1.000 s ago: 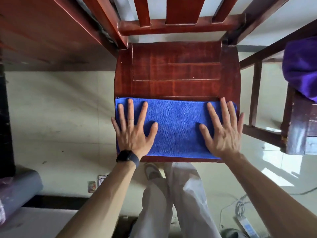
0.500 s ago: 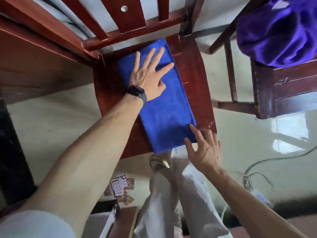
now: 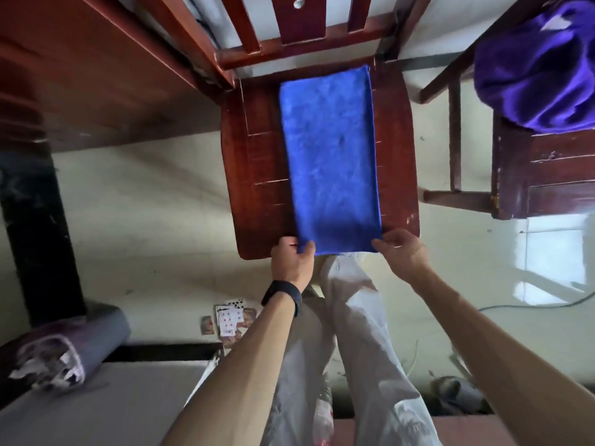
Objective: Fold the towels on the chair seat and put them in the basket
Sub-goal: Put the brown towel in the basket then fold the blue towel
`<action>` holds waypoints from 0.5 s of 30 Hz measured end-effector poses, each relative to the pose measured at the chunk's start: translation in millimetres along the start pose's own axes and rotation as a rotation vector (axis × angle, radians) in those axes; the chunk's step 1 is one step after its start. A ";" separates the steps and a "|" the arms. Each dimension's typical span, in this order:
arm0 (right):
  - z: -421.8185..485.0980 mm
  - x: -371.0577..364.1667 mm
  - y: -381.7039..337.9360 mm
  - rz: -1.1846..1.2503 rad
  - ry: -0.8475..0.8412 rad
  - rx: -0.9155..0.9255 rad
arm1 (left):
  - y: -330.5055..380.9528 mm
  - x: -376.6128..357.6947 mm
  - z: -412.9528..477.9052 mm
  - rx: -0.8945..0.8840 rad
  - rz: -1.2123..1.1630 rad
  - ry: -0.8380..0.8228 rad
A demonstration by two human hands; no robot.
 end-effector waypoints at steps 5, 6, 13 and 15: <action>-9.8 -1.3 -0.5 0.070 0.023 0.015 | -13.1 2.2 3.1 0.145 -0.110 -0.135; -13.4 -2.7 -0.3 0.123 0.032 0.020 | -15.2 -0.2 -0.7 0.191 -0.169 -0.217; -56.5 2.4 -1.0 0.303 0.164 0.029 | -27.6 29.0 -34.1 0.152 -0.304 -0.315; -75.0 2.9 -2.6 0.285 0.194 0.047 | -38.0 35.2 -41.6 0.137 -0.312 -0.309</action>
Point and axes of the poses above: each hand's wrist, its own z-axis towards the middle knuckle, its own x-axis out of the back of the hand, y = z × x, the point moved 10 cm from there along z, towards the middle knuckle, and after that the axes turned 14 degrees about x, right-handed, at the moved point
